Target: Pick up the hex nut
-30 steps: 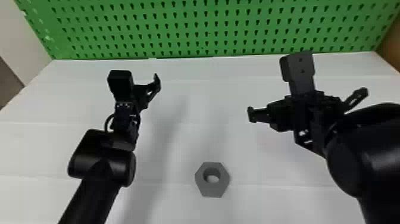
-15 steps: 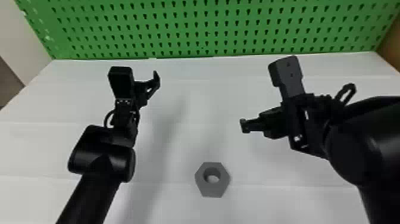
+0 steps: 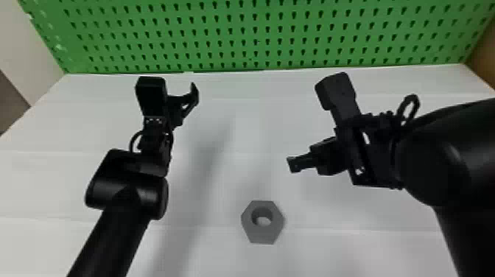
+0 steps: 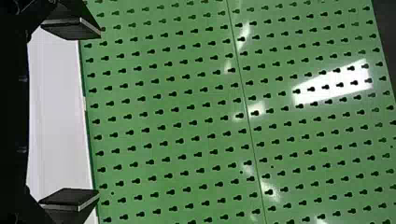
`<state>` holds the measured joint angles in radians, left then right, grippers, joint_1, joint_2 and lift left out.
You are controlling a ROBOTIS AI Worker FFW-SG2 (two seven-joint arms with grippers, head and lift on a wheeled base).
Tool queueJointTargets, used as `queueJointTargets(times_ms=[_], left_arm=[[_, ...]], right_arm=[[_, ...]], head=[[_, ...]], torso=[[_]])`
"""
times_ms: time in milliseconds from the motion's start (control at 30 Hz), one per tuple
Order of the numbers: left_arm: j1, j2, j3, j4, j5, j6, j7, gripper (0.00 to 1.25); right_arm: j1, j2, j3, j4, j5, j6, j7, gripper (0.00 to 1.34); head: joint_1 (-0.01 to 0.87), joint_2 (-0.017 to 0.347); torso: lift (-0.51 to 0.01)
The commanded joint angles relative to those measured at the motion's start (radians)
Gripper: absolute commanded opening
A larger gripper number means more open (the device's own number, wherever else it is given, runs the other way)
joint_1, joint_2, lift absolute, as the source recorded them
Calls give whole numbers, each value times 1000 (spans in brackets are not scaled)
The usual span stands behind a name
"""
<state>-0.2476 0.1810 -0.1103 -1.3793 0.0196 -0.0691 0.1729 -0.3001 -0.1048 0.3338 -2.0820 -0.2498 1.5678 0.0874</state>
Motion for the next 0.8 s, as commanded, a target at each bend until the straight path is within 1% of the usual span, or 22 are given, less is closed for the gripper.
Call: queueJointTargets(times_ms=[0, 133, 267, 433, 633, 767], left_arm=[[-15, 2, 7, 6, -6, -1, -1, 1160], [-22, 2, 17, 8, -17, -1, -1, 1160], [-32, 2, 18, 9, -29, -1, 0, 1160], [-70, 2, 9, 26, -35, -1, 0, 1160], [-101, 2, 0, 45, -38, -3, -1, 1160], [-124, 2, -8, 54, -44, -3, -1, 1160]], right_arm=[[-28, -4, 24, 30, -32, 4, 0, 1169], [-33, 0, 30, 43, -43, 4, 0, 1169], [-40, -4, 37, 65, -77, 4, 0, 1169], [-37, -4, 25, 91, -88, 4, 0, 1169], [-30, 5, 22, 137, -120, 4, 0, 1172], [-42, 7, 28, 146, -126, 4, 0, 1172]], head=[[785, 149], [785, 149], [785, 149], [785, 149], [785, 149], [785, 149]], torso=[[-90], [-90], [-90], [-90], [-90], [-90]])
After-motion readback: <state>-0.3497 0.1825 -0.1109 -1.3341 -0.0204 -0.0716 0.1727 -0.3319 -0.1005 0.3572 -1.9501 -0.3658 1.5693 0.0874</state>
